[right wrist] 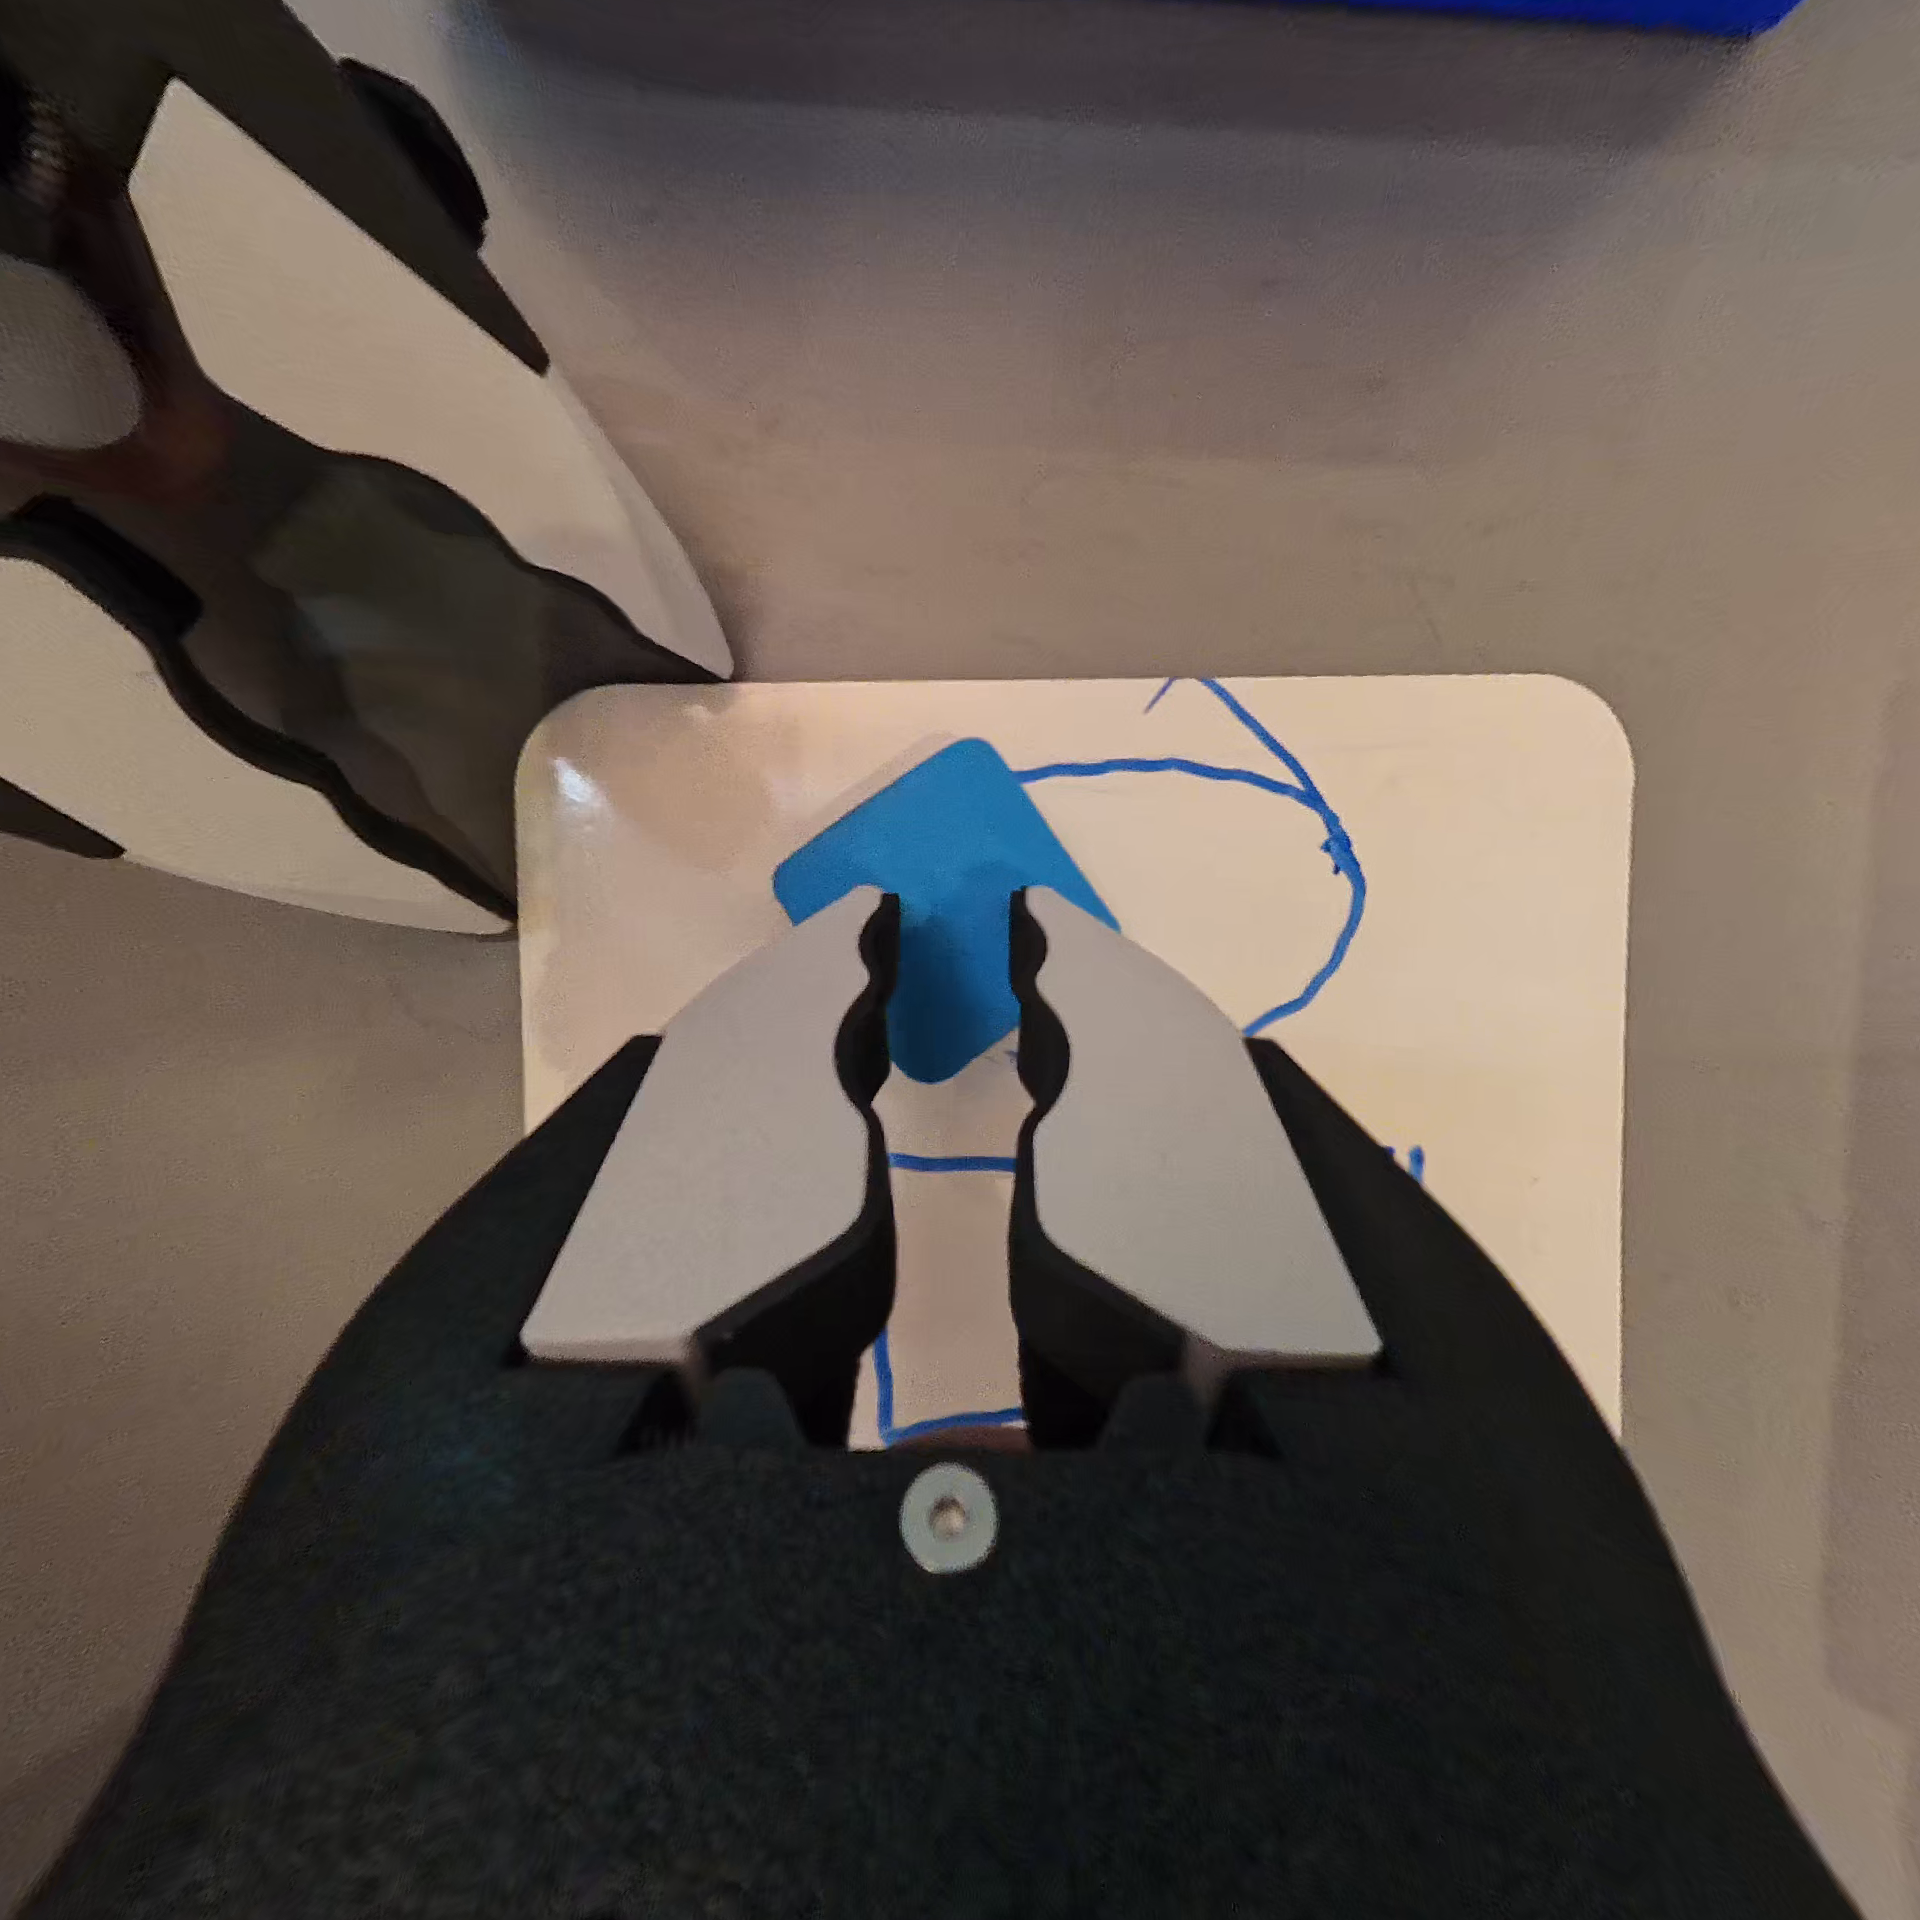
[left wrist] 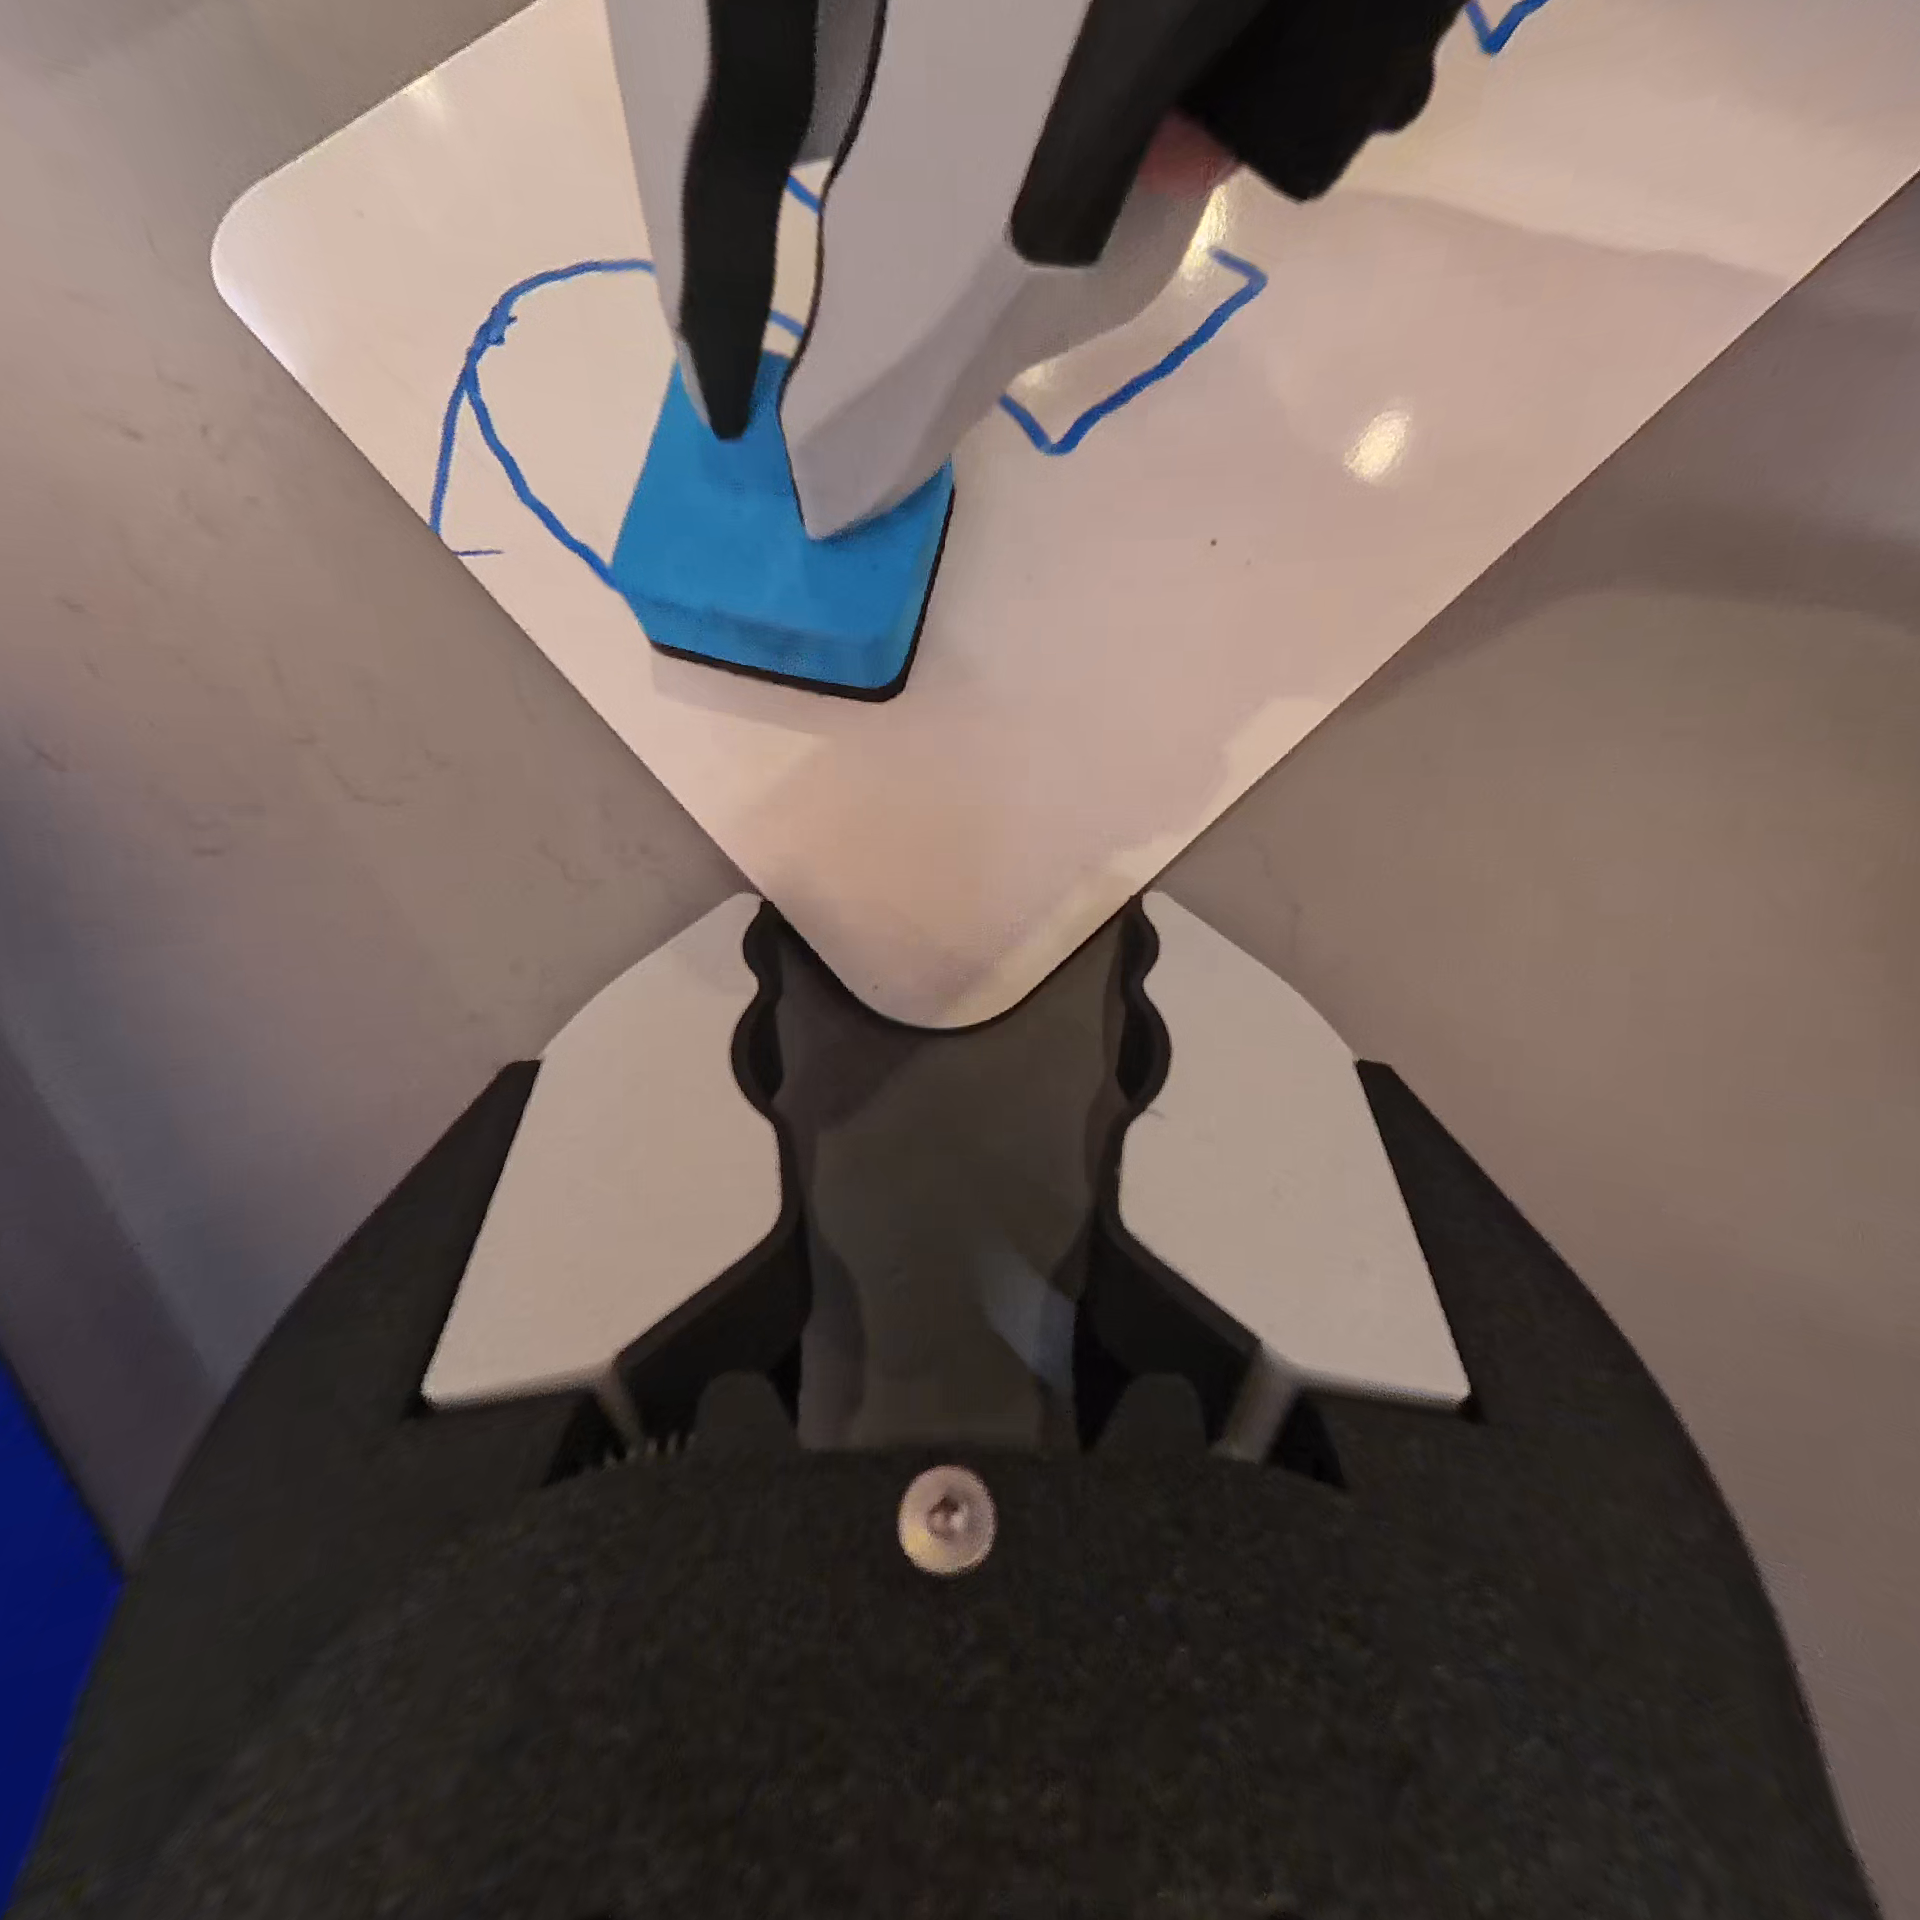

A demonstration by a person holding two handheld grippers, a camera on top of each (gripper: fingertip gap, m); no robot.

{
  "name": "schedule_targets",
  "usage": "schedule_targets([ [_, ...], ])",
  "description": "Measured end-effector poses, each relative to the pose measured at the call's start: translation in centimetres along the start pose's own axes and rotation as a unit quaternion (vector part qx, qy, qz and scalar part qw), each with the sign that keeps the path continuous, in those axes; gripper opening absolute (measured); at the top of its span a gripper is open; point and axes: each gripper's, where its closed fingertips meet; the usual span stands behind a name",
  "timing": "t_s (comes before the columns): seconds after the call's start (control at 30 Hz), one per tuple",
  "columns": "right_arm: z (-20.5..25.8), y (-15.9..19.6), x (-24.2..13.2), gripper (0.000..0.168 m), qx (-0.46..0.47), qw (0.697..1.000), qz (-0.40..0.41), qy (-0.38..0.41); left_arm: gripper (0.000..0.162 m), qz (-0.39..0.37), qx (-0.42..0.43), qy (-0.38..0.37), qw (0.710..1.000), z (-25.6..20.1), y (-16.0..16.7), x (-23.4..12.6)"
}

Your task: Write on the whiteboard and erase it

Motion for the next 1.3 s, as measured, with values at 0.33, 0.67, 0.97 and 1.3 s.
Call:
schedule_targets([
  [0.33, 0.8, -0.8, 0.9, 0.000, -0.001, 1.000, -0.020, 0.002, 0.064, 0.003, -0.001, -0.001, 1.000, 0.1, 0.0, 0.1],
  [0.67, 2.5, -1.8, 1.5, 0.000, 0.023, 0.998, -0.043, -0.040, 0.063, 0.005, -0.003, -0.003, 1.000, 0.2, -0.1, 0.2],
  [0.97, -2.1, 0.5, -3.3, 0.000, 0.088, 0.994, -0.063, -0.018, 0.062, 0.001, -0.005, -0.005, 1.000, 0.2, 0.0, 0.1],
  [1.3, 1.3, -1.9, 0.9, 0.039, 0.009, 1.000, -0.020, -0.017, 0.061, 0.000, -0.005, -0.006, 1.000, 0.2, -0.1, 0.1],
])
Point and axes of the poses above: each gripper's, where its closed fingertips meet, x out along the fingers, y out of its underside, z = x × y across the jaws, and after that the axes turned 13 degrees about -y, right-handed
